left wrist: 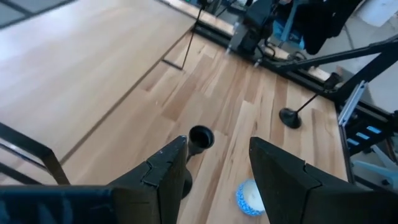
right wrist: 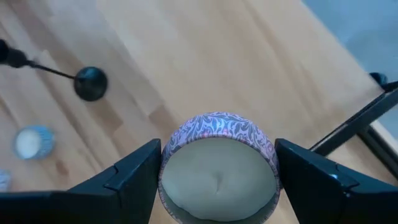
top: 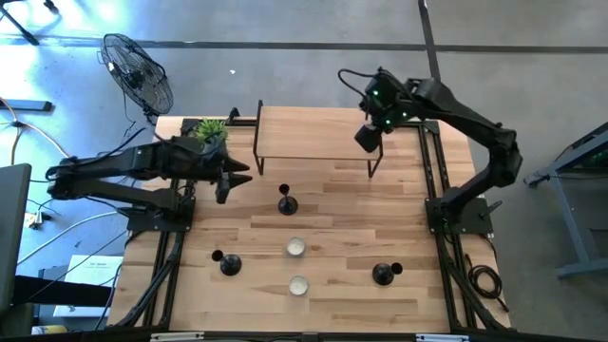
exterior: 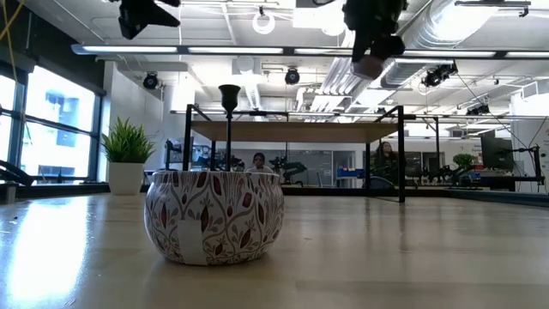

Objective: Pick & Place candle stick holders
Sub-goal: Put the top red patterned scented candle on the shelf

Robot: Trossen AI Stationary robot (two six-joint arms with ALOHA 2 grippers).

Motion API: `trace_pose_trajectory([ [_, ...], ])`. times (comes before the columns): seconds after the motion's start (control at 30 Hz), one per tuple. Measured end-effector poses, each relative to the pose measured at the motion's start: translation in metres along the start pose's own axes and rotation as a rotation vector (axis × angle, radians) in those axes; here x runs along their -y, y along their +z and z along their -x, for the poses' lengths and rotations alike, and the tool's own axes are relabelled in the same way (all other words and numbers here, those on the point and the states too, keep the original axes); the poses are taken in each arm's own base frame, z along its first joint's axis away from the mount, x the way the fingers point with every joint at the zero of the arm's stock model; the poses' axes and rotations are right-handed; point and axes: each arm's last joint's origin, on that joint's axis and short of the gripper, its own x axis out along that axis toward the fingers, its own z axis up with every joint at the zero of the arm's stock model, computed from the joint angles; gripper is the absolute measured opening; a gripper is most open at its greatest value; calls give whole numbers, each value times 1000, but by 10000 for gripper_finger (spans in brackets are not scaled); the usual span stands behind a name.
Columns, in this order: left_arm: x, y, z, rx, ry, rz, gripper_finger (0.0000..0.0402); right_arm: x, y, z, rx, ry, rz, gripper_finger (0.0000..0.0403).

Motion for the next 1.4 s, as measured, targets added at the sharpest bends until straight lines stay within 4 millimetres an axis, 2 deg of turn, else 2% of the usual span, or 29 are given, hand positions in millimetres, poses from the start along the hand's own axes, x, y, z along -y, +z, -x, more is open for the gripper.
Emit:
trace_pose_trajectory([
  [0.23, 2, -2, -25, -73, 8, -8, 173, 28, 8, 2, 58, -13, -52, 278],
  [0.37, 4, 0, -30, -56, -2, -49, 173, 39, 15, 1, 107, 3, -79, 278],
  [0.5, 4, 1, -30, -38, -10, -108, 173, 43, 25, -12, 137, 23, -85, 278],
  [0.77, 5, 5, -27, 2, -21, -141, 173, 48, 38, -52, 52, 39, -98, 278],
  [1.13, 5, 5, -23, 6, -28, -141, 173, 70, 38, -53, 60, -31, -154, 278],
  [1.4, 5, 5, -23, 10, -30, -140, 173, 73, 39, -63, 25, -29, -172, 277],
])
